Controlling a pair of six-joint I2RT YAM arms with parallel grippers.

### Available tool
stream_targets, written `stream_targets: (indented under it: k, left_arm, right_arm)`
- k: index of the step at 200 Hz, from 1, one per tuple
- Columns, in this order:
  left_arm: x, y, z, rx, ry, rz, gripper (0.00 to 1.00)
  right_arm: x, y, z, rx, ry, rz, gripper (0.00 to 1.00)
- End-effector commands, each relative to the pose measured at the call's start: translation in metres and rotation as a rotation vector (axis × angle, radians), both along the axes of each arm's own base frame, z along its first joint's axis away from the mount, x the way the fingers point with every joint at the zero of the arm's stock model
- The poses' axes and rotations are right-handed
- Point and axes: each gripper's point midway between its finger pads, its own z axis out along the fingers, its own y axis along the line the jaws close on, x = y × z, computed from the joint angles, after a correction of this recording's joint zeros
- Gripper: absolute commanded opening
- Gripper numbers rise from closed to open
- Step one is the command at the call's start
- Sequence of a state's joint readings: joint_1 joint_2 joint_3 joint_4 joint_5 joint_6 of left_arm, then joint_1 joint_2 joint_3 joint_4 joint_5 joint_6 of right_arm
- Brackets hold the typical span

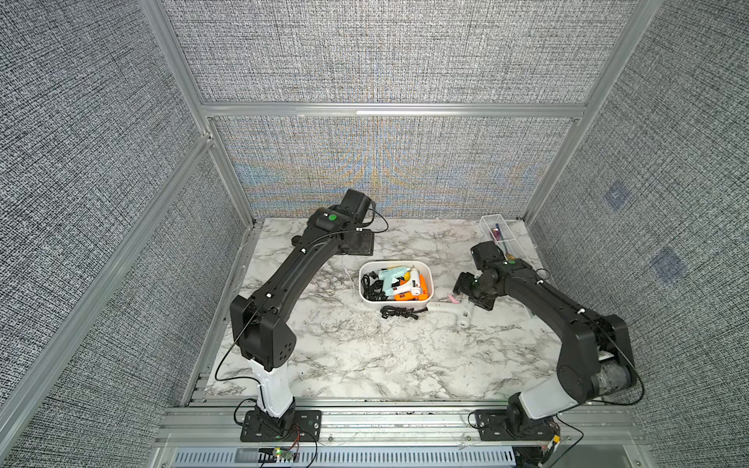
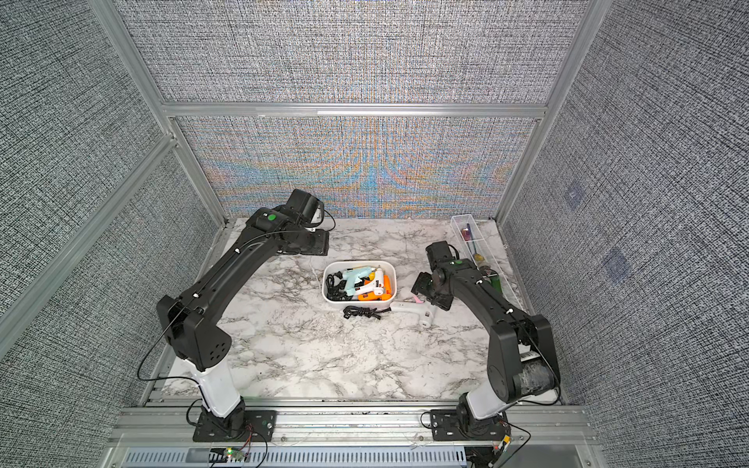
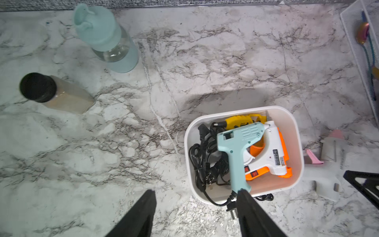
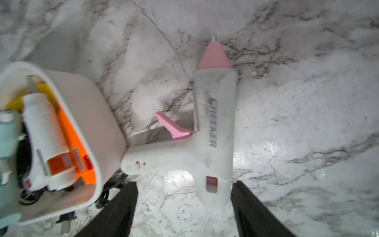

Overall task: Put the hot melt glue gun into the storage box
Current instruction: Pick up the hot melt adhesive gun from the center of the board.

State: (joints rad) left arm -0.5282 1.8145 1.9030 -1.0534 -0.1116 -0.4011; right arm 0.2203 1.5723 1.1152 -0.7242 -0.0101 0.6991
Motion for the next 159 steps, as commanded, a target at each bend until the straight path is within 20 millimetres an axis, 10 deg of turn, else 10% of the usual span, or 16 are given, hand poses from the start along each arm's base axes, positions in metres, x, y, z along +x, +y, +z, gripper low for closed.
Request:
stream_targets:
  k: [1,78,159]
  left_arm:
    - [-0.010,0.031,-0.003,0.050,0.007,0.080,0.68]
    - [-0.031,0.073,-0.008,0.044,0.025,0.167,0.68]
    - [-0.029,0.076,-0.011,0.048,0.037,0.171,0.66]
  right_arm:
    - [0.000,-0.017,-0.010,-0.071,0.026,-0.062,0.99]
    - [0.029,-0.020,-0.061,-0.037,0.064,-0.085,0.96]
    - [0.017,-0.034,-0.053,-0.054,0.053,-0.056,0.51]
